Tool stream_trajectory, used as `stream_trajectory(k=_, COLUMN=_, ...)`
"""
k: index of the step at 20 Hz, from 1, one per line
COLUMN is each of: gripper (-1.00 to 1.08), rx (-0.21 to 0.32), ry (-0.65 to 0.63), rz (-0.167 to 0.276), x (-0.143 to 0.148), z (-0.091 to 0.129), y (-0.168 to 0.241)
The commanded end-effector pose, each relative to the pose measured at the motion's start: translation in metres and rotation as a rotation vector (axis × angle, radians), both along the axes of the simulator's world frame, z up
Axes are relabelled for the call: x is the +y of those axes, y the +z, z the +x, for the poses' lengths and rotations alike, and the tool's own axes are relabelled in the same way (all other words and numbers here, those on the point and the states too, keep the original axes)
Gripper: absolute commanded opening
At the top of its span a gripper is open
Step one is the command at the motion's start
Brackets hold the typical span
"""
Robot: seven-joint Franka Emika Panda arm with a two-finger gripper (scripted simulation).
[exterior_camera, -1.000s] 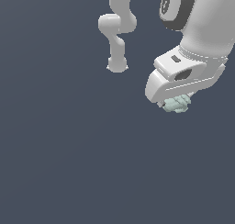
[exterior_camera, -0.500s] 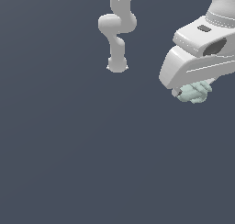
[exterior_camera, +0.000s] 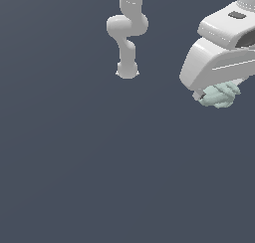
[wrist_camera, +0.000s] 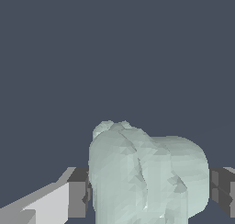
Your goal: Pick up the object and move it to a goal position.
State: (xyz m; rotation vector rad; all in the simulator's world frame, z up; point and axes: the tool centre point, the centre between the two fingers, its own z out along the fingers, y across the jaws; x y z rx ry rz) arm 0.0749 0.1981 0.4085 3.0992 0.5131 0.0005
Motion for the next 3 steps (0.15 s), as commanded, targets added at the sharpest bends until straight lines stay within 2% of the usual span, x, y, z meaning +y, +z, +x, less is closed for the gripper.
stream_trajectory(k=1, gripper=-1.00, rx=0.000, ry=0.000, rz=0.000, x=0.0005, z=0.0006, y=0.0016)
stream_trajectory(k=3, gripper=-1.00, rx=0.000, ry=0.000, rz=0.000, x=0.0006, z=0.0007, y=0.0018)
